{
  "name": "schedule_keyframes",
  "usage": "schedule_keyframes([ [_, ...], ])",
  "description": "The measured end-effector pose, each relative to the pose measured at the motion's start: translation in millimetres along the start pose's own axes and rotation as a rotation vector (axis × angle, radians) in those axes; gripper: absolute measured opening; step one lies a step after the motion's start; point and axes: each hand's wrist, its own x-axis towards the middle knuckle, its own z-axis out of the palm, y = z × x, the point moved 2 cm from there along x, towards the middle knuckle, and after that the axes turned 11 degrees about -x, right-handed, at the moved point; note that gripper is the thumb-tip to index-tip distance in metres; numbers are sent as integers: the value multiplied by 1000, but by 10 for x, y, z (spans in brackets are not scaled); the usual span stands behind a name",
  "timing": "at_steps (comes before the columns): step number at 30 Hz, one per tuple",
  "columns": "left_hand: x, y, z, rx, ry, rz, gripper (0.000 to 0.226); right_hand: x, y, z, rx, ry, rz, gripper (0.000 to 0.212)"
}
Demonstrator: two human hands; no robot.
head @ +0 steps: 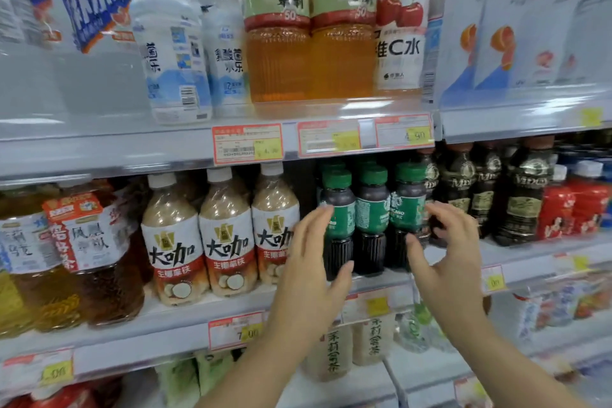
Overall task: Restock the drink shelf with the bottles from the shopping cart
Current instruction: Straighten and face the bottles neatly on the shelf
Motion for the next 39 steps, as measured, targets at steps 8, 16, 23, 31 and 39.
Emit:
schedule_keyframes([
  [8,256,-187,391,-143,154,-308,82,235,296,183,214,-292,193,72],
  [16,242,-219,462,-117,280,-348,82,290,379,152,334,-261,184,54],
  [23,283,-136,497,-29,286,-314,84,412,397,-195,420,-135,121,54],
  [31,278,-83,586,39,329,-333,89,268,373,-222,519,-382,143,65],
  [39,169,32,632,-109,447,-261,76,293,371,-211,514,-403,183,66],
])
